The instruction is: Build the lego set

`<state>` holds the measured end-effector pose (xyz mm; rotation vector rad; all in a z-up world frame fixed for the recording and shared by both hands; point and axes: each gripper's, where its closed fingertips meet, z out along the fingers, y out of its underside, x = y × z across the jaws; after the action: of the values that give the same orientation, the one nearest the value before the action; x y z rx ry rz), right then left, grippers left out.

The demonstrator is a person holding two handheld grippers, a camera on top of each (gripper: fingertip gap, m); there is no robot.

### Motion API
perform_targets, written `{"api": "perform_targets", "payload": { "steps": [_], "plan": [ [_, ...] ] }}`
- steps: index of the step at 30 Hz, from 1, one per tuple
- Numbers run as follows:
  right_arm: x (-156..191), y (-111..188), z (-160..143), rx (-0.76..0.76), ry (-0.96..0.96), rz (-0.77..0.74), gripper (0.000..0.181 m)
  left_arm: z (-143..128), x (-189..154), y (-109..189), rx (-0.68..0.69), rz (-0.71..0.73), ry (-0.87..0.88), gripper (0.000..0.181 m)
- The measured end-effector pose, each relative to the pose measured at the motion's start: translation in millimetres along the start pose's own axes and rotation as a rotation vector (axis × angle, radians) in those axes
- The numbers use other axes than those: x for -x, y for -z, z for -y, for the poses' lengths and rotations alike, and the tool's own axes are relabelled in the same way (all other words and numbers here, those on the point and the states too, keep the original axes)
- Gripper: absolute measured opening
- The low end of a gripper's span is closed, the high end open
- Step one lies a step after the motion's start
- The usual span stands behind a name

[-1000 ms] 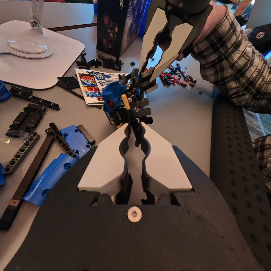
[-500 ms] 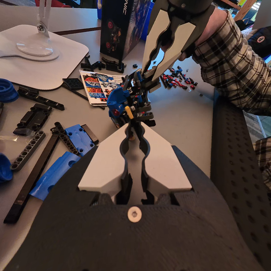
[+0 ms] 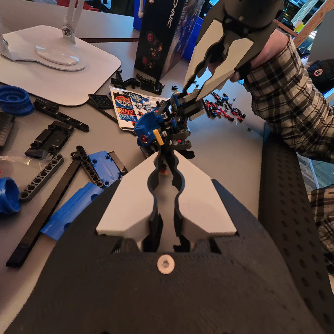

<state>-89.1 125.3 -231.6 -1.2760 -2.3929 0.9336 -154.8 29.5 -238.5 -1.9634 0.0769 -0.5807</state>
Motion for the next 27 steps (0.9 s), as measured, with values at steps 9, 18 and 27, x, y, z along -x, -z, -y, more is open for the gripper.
{"api": "perform_targets", "payload": {
  "steps": [9, 18, 27],
  "plan": [
    [3, -6, -2, 0.011, 0.001, 0.020, 0.016, 1, 0, 1, -0.007, -0.005, 0.008, 0.007],
    [1, -8, -3, 0.018, 0.025, 0.000, 0.021, 1, -1, 1, -0.011, -0.008, -0.001, 0.008],
    [22, -14, 18, 0.065, 0.402, -0.145, 0.025, 2, 2, 1, -0.014, 0.002, 0.014, 0.007]
  ]
}}
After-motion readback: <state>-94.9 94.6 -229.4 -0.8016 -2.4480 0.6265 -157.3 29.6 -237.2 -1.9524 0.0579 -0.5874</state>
